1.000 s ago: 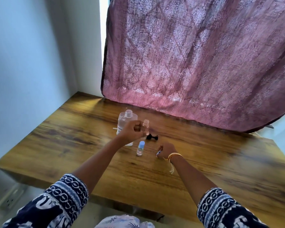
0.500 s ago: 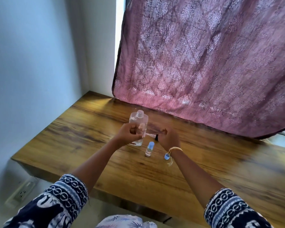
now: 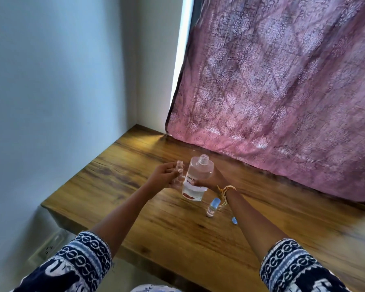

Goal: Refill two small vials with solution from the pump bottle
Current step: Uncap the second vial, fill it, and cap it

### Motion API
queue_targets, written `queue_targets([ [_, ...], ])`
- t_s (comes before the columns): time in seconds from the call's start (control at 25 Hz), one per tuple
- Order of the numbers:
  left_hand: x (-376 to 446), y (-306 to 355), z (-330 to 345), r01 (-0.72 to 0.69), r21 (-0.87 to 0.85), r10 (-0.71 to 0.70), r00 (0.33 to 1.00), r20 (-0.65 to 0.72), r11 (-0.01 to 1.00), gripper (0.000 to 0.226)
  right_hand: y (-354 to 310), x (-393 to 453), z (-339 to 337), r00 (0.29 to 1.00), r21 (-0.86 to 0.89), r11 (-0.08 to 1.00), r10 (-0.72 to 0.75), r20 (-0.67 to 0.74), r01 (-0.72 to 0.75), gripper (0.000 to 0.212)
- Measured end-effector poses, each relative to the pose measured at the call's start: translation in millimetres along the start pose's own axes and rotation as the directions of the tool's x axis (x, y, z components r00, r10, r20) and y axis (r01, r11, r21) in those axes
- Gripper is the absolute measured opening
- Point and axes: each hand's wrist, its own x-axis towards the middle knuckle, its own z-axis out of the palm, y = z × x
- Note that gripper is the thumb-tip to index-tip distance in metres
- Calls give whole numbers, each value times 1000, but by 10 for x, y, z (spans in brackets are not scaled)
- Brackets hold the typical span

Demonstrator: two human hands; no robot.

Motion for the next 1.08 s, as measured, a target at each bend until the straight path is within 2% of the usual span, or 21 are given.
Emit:
queue_targets([
  [0.04, 12, -5, -33, -8, 19, 8, 1000, -11, 1000, 29, 19, 7, -7, 1000, -17, 1000, 24, -2, -24, 47],
  [0.16, 75, -39, -102, -33, 80, 36, 999, -35, 996, 29, 57, 49, 4, 998, -19, 998, -54, 24, 54, 30],
  [0.28, 130, -48, -115, -49, 91, 52, 998, -30, 995, 29, 15, 22, 63, 969, 38, 999, -25, -245, 35, 56],
  [0.36, 176, -29, -110, -59, 96, 63, 997, -37, 994, 29, -61, 26, 36, 942, 57, 993, -77, -328, 101, 48],
  [0.44, 223, 10, -89, -91, 104, 93, 995, -23, 990, 29, -200, 29, -23, 943, 27, 989, -132, -307, 147, 27],
  [0.48, 242, 37, -72, -112, 105, 114, 993, -8, 988, 29, -266, 31, -62, 933, -4, 982, -181, -312, 190, 21],
  [0.52, 260, 63, -52, -130, 99, 130, 991, 5, 987, 29, -330, 30, -114, 907, -71, 972, -236, -349, 226, 25],
  [0.6, 293, 100, -5, -157, 88, 156, 988, 12, 984, 31, -377, -7, -216, 852, -277, 934, -326, -409, 225, 46],
  [0.72, 320, 135, 63, -192, 66, 190, 981, 26, 979, 29, -375, -100, -328, 812, -466, 865, -403, -422, 187, 70],
  [0.92, 315, 151, 125, -255, 20, 253, 965, 70, 967, 26, -448, -242, -547, 780, -603, 779, -482, -399, 173, 69],
  [1.08, 298, 185, 173, -264, 1, 262, 959, 109, 965, 26, -549, -306, -530, 738, -738, 651, -585, -337, 178, 63],
])
